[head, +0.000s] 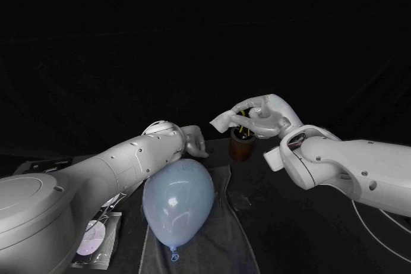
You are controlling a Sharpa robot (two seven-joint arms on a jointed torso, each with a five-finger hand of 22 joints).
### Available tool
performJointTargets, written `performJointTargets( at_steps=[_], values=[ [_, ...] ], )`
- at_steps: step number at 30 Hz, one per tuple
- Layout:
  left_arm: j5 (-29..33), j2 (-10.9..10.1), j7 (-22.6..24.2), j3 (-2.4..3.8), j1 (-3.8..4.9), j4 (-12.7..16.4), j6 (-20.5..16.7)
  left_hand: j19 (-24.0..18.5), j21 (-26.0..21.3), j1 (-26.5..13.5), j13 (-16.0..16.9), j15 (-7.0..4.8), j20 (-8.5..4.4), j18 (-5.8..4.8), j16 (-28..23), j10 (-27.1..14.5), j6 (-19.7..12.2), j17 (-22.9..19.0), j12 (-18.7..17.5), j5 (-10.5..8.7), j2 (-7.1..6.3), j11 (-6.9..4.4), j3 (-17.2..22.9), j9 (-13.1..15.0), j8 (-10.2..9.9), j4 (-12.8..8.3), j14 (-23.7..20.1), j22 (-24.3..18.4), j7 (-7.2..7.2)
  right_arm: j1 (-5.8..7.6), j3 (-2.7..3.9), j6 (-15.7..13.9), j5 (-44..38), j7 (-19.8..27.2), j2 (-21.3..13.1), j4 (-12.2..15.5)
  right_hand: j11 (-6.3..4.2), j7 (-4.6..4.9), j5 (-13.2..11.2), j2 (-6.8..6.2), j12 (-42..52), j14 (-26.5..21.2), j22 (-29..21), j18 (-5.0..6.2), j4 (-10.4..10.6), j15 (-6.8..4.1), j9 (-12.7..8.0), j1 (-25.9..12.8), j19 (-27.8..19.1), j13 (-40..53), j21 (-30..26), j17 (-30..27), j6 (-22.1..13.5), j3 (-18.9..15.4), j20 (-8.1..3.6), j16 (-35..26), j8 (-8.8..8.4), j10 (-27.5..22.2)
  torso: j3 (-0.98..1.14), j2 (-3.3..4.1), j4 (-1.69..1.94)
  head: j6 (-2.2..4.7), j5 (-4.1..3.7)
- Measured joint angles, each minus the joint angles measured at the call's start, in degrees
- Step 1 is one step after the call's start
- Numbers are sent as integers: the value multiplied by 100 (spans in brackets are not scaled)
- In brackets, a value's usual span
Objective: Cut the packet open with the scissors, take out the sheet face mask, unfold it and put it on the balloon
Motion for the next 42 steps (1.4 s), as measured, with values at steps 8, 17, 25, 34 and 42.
performJointTargets(
  at_steps=[8, 17, 25, 34, 42],
  values=[
    [428, -195, -7, -8, -16, 182, -33, 0, 23, -363, 33, -19, 0, 0, -2, -1, -12, -58, 50, 2, -26, 1, 1368, -2228, 34, -1323, -20, 28, -12, 0, 0, -2, 0, 0, -11, -47, 0, 1, 5, 0, -2, 0, 2, 0, 0, 0, 0, 0, 0, -2, 0, 0, -2, 0, 0, -11, -2, 0, -7, -66, 52, -7, -31],
    [804, -516, -137, 105, 38, 433, 22, 0, 23, -497, 29, -19, 1, 0, -10, -1, -32, -106, 72, 2, -16, 4, 1508, -2135, 69, -1464, -21, 38, -9, -11, -2, -2, 2, 0, -39, -133, 0, 2, 5, -9, -4, 0, 2, 0, 1, 0, -7, -9, 0, -5, 0, 3, -4, -1, 0, 4, -6, 0, -35, -149, 130, -28, -78],
    [1138, -808, -186, 230, 179, 719, 31, -1, 23, -524, 30, -19, 1, 0, -14, -1, -34, -131, 84, 2, -13, 5, 1531, -2093, 69, -1487, -21, 38, -10, -32, -2, -2, 7, 4, -61, -208, 0, 5, 4, -9, -6, 0, -3, 0, 1, 0, -7, -9, 0, -1, 0, 5, -9, -1, 0, 4, -19, 0, -70, -220, 208, -44, -128],
    [1110, -911, -43, 256, 246, 927, 20, -480, -274, -1067, -246, 6, 14, 1, 90, -160, -455, 116, -357, 30, -152, 62, 1223, -2053, -151, -1408, -20, -661, 68, -37, -4, 1, 9, 4, -80, -226, 0, 1, 3, -16, -17, 0, -1, 0, 1, 0, -1, -16, 0, 0, 0, 4, -23, -1, 0, -1, 0, 0, -100, -261, 250, -37, -169],
    [530, -714, 439, 147, 243, 836, -159, -1462, -1120, -1299, -650, 228, 192, 234, -426, -522, -915, -1177, -1073, 21, -550, 289, 365, -2257, -632, -1330, -363, -2114, 253, -39, -5, 2, 10, 4, -98, -177, 0, 0, 3, -16, -18, 0, 2, -1, 1, 1, -4, -16, 0, -1, 0, 0, -23, -1, 0, -16, 0, 0, -103, -231, 238, -12, -158]
  ],
)
